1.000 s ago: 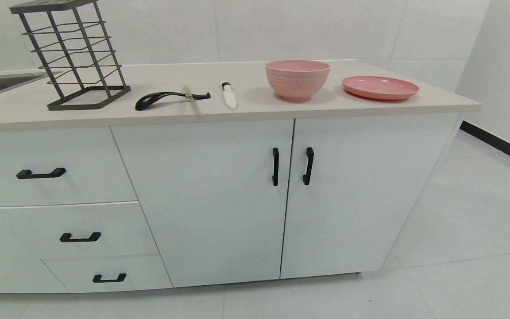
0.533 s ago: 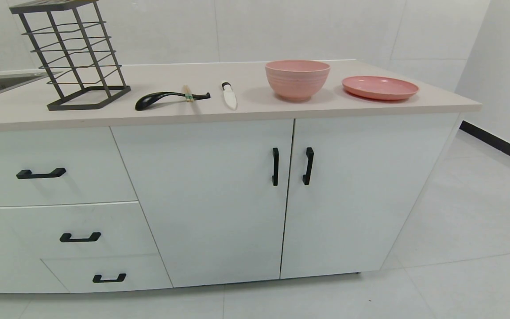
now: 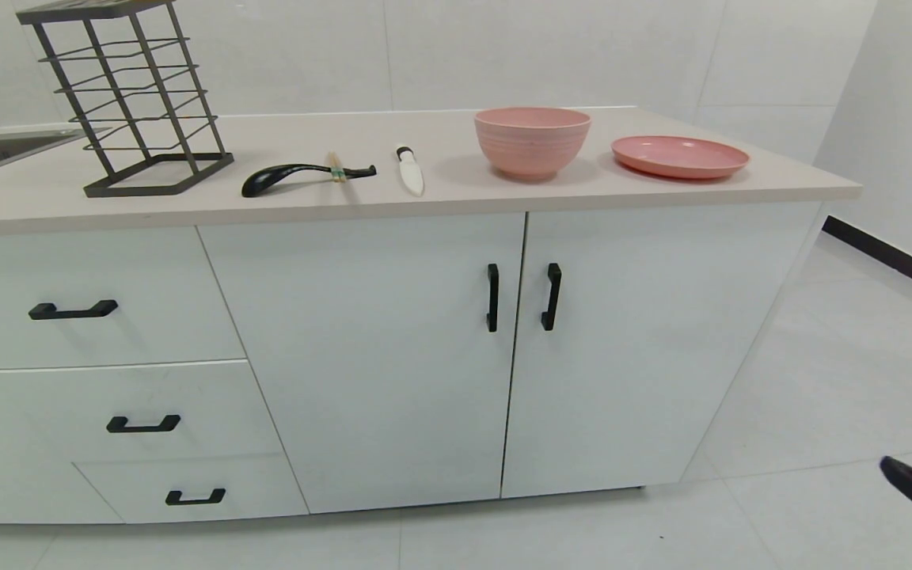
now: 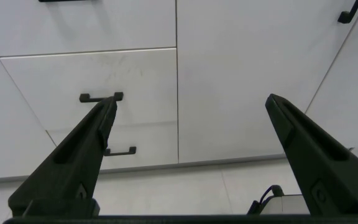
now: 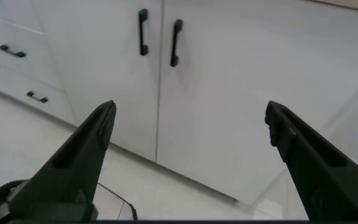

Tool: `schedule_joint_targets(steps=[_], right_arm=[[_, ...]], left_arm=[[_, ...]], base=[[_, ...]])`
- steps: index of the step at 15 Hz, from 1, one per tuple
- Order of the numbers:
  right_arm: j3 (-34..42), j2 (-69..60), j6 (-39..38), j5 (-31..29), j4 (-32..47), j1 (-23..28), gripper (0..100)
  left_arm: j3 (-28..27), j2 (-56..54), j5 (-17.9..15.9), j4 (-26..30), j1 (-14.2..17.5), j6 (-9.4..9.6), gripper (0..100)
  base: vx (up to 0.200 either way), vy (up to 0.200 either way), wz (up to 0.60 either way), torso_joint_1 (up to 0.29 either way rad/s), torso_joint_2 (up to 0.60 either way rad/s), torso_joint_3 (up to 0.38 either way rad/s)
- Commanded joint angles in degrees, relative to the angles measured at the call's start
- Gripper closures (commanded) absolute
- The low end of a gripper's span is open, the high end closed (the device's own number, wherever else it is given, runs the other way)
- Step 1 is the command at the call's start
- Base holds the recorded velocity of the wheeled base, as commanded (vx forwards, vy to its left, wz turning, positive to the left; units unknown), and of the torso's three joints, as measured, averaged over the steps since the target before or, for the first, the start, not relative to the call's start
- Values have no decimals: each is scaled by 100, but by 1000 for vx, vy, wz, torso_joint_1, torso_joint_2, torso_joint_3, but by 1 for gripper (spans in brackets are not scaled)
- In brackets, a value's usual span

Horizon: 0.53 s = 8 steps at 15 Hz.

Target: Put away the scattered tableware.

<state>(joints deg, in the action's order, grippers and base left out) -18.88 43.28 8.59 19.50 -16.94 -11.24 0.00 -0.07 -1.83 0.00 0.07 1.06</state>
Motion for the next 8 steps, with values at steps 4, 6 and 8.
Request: schedule_joint_targets(steps=[4,6,8], right_arm=[[-1074,3310,292,510,-1426,-924,0],[-1372,4004,301,502,-1768,-1108,0],[-1645,4866,336,519,-2357,-1223,0]], left_arm=[[0,7,-19,-9,1,-18,0],[0,7,-28,-9,1,-18,0],[0,7,-28,-9,1,-27,0]], base=[[0,0,0,0,0,0],[0,0,0,0,0,0],[0,0,0,0,0,0]])
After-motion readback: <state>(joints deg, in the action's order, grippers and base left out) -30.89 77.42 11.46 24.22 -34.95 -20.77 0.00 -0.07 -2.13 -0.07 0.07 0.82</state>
